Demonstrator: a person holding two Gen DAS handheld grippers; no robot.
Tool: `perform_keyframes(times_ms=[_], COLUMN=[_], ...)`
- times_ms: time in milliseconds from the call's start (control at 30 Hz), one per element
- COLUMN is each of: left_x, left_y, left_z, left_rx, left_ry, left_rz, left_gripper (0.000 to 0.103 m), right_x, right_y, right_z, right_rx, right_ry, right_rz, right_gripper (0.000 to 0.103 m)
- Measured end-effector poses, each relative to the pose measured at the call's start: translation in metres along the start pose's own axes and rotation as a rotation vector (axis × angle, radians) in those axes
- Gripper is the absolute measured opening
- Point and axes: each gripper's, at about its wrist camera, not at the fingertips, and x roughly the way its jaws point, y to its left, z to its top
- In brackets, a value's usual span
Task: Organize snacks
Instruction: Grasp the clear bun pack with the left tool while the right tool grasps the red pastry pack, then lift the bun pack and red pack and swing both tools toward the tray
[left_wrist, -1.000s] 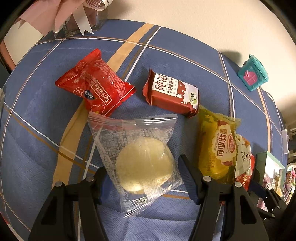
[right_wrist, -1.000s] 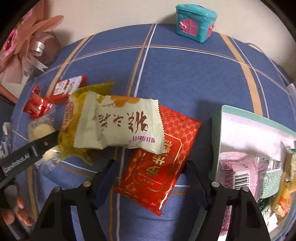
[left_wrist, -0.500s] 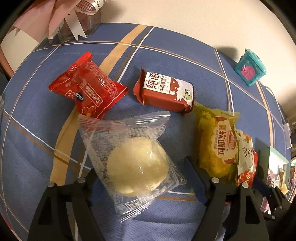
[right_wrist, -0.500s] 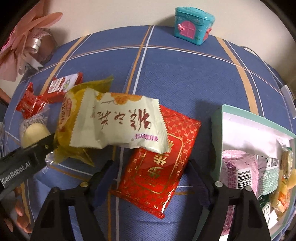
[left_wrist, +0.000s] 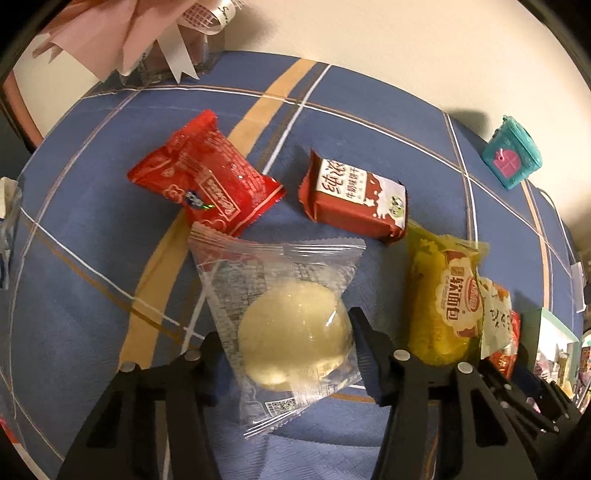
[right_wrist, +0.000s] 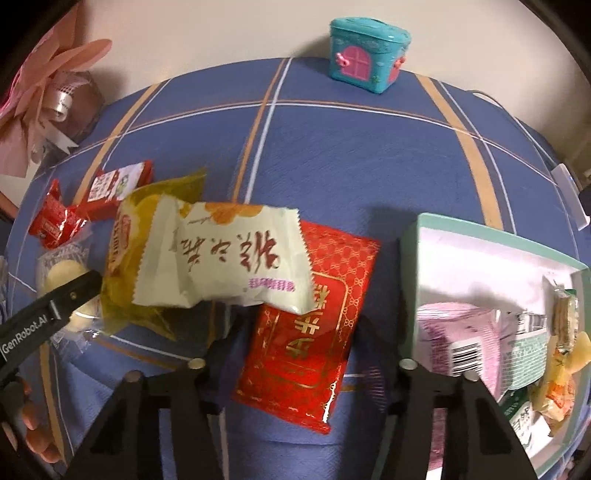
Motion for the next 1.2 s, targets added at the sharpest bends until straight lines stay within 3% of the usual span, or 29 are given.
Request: perform_keyframes(times_ms=[367, 400, 433, 667, 867, 933, 1000, 1200], left_x=[-0.024, -0.026, -0.028, -0.028, -0.018, -0.018, -0.018, -0.017], left_y=[0.002, 0.001, 0.001, -0.002, 0.0, 0.001, 0.001, -0.001], left_z=[0.005, 0.006, 0.006, 0.006, 0.006, 0.006, 0.006, 0.005], left_rx=[-0.012, -0.012, -0.01, 0.002, -0.004, -0.004, -0.003, 0.008], left_ry=[-0.044, -0.048, -0.052, -0.038, -0.009, -0.004, -0.005, 0.002], left_rz=[-0.004, -0.004, -0.006, -0.004, 0.002, 0.001, 0.0, 0.003], left_gripper=[0.056, 0.056, 0.056, 0.056, 0.056, 0.056, 0.056, 0.056], right_x=[-0.023, -0.028, -0.035, -0.032, -0.016, -0.015, -0.011, -0.001], right_y=[-0.02, -0.021, -0.024, -0.018, -0.018, -0.02, -0.022, -0.004], right_z=[0.007, 0.008, 0.009, 0.01, 0.007, 0.007, 0.009, 0.001], right_rx=[0.037, 0.041, 0.046, 0.022, 0.038, 0.058, 0.075, 0.005], right_ry=[-0.02, -0.028, -0.038, -0.01, 0.02, 0.022, 0.033, 0.044], right_rz=[0.024, 0.027, 0.028, 0.032, 0.022, 0.035, 0.075, 0.004], right_gripper=[0.047, 0.042, 0.03, 0.03, 0.032, 0.046, 0.053, 0.061])
